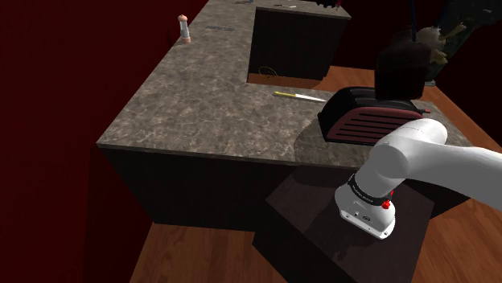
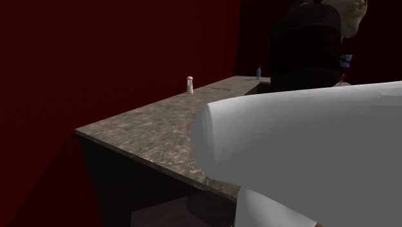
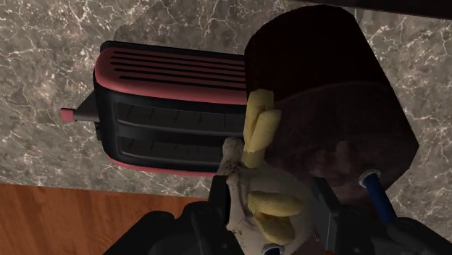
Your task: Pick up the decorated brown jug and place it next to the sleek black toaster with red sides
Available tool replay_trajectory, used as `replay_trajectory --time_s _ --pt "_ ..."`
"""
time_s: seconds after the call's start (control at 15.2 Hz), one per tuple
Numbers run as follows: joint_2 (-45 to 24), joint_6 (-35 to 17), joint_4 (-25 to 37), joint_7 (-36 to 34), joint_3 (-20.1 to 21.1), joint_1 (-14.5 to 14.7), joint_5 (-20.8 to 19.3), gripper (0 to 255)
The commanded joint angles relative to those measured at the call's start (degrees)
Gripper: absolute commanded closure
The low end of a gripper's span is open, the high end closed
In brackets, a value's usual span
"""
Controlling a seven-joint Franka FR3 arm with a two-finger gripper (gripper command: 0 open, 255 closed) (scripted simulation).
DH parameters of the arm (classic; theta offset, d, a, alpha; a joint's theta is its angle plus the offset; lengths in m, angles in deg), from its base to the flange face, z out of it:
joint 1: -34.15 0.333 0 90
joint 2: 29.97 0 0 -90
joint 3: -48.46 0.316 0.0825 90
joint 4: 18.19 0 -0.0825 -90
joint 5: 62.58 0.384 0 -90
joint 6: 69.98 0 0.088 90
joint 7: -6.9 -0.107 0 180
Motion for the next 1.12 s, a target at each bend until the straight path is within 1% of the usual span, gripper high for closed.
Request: replay_trajectory --time_s 0.0,0.53,1.06 --pt "0.47 1.11 1.66 2.67 -2.49 0.14 -2.46 255" --pt "0.89 5.09 9.56 12.98 -11.36 1.44 -11.53 255" --pt "-1.3 8.07 21.27 24.11 -19.76 4.7 -20.11 255"
